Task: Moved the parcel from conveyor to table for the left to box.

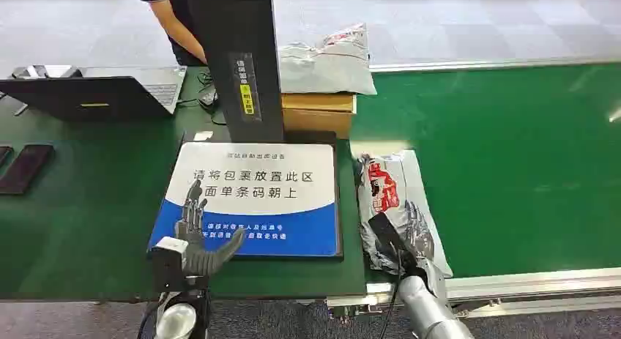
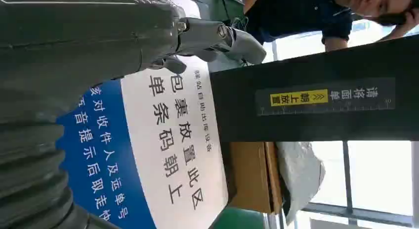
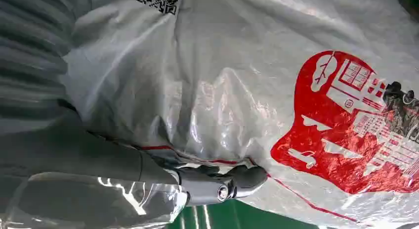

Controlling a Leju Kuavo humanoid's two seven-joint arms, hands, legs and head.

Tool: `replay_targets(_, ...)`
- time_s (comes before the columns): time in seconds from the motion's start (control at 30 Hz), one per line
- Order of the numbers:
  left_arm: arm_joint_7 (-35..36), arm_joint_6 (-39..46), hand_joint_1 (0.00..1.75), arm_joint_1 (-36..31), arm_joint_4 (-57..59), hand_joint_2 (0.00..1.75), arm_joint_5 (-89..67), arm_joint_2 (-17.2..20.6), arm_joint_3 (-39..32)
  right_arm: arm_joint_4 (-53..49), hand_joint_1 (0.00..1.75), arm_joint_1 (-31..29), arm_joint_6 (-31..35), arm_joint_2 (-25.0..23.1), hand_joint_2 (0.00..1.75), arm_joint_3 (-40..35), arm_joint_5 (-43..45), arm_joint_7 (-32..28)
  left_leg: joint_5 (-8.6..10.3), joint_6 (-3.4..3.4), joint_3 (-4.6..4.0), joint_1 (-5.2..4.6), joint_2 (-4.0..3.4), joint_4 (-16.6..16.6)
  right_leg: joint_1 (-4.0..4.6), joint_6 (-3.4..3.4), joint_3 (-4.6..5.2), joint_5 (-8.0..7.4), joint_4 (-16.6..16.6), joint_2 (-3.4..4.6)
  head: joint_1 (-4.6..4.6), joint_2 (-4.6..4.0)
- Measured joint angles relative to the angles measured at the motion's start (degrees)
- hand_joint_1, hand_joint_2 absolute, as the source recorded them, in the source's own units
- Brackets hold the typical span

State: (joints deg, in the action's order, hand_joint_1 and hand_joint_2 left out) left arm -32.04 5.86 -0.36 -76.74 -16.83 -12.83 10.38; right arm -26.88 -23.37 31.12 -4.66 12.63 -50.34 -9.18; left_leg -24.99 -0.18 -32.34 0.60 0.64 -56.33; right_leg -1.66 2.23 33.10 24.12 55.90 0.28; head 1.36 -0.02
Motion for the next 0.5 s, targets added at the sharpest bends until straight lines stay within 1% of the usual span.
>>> replay_targets(0.03,0.0,0.0,0.00,0.0,0.0,1.75,0.0,0.0,0.0,0.0,0.00,0.0,0.0,0.0,1.75,0.0,0.0,0.0,0.00,0.01,0.00,0.00,0.00,0.0,0.00,0.01,0.02,0.01,0.0,0.00,0.00,0.00)
replay_targets(0.07,0.0,0.0,0.00,0.0,0.0,1.75,0.0,0.0,0.0,0.0,1.75,0.0,0.0,-0.1,1.75,0.0,0.0,0.0,-0.01,0.01,0.00,0.00,0.00,0.0,0.00,0.02,-0.02,0.01,0.0,0.00,0.00,0.00)
replay_targets(0.17,0.0,0.0,0.00,0.0,0.0,1.75,0.0,0.0,0.0,0.1,1.75,0.0,-0.1,-0.2,1.75,0.0,0.0,-0.1,-0.02,0.03,0.00,0.00,0.01,0.0,-0.01,0.03,-0.02,0.02,0.0,0.00,0.00,0.00)
replay_targets(0.27,0.8,0.3,0.00,0.2,-0.2,1.75,-0.7,0.0,-0.1,0.2,1.75,0.3,-1.2,-0.4,1.75,0.0,0.7,-3.4,-0.03,0.04,-0.02,0.00,0.01,0.0,-0.01,0.03,-0.04,0.02,0.0,0.00,0.00,0.00)
replay_targets(0.5,1.6,0.2,0.00,1.1,-1.6,1.75,-1.2,0.0,-0.4,-0.9,1.75,0.4,-1.8,-0.9,1.75,-0.1,0.7,-3.3,-0.04,0.04,0.00,0.00,-0.01,0.0,0.00,0.03,-0.02,0.02,0.0,0.01,-0.02,0.00)
